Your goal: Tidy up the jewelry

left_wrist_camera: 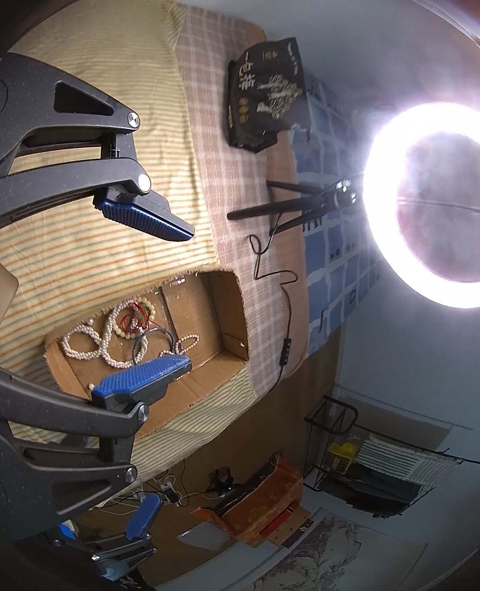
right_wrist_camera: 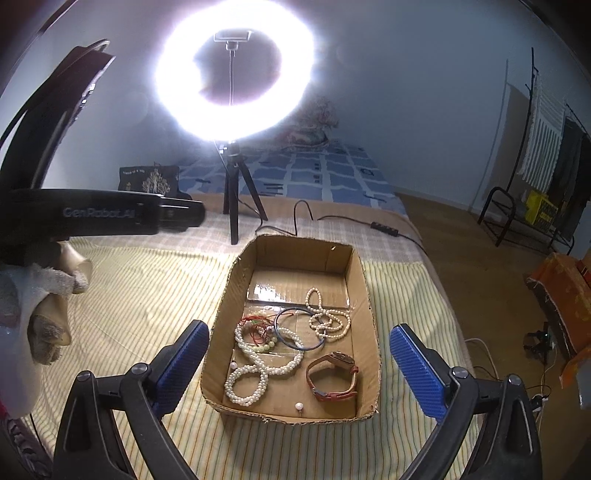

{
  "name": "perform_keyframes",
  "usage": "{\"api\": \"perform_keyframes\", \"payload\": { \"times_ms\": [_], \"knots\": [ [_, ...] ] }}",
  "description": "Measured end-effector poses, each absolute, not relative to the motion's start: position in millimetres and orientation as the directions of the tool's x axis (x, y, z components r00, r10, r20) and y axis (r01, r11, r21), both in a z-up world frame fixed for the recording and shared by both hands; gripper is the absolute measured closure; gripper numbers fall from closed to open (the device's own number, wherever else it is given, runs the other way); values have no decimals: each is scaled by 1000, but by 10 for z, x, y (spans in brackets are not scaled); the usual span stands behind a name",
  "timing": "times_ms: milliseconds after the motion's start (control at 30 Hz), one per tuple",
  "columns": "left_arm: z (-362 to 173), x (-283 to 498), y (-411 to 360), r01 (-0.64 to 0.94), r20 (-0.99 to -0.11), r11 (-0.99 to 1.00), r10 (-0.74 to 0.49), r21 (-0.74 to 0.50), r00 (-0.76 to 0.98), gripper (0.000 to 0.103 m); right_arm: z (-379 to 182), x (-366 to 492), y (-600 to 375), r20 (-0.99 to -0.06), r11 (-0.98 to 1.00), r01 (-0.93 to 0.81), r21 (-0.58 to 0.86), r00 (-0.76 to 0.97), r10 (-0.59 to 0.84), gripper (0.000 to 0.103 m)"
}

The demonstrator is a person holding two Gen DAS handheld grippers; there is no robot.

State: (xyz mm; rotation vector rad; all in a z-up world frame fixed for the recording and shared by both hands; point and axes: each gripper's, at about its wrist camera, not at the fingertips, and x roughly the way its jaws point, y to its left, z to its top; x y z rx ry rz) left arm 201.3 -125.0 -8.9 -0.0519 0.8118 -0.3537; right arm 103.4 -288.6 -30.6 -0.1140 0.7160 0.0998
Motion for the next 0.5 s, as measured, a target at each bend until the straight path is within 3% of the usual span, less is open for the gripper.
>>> {"api": "perform_keyframes", "payload": {
  "times_ms": [100,200,367,500],
  "knots": [
    [-5,1914,-1156,288,-688,943,-319,-165,652,36,-253,983,-2863,-651,989,-125,-81,758,43,2],
    [78,1793,-1057,289,-671,945,-314,-153,672,26,-190,935,-2855,-638,989,-116,-86,770,35,2],
    [202,1593,-921,294,-650,946,-310,-137,694,25,-84,867,-2871,-609,992,-86,-87,793,15,0],
    [241,1453,-844,294,-638,946,-311,-137,704,19,-37,838,-2868,-592,992,-68,-102,806,-6,0]
  ]
}}
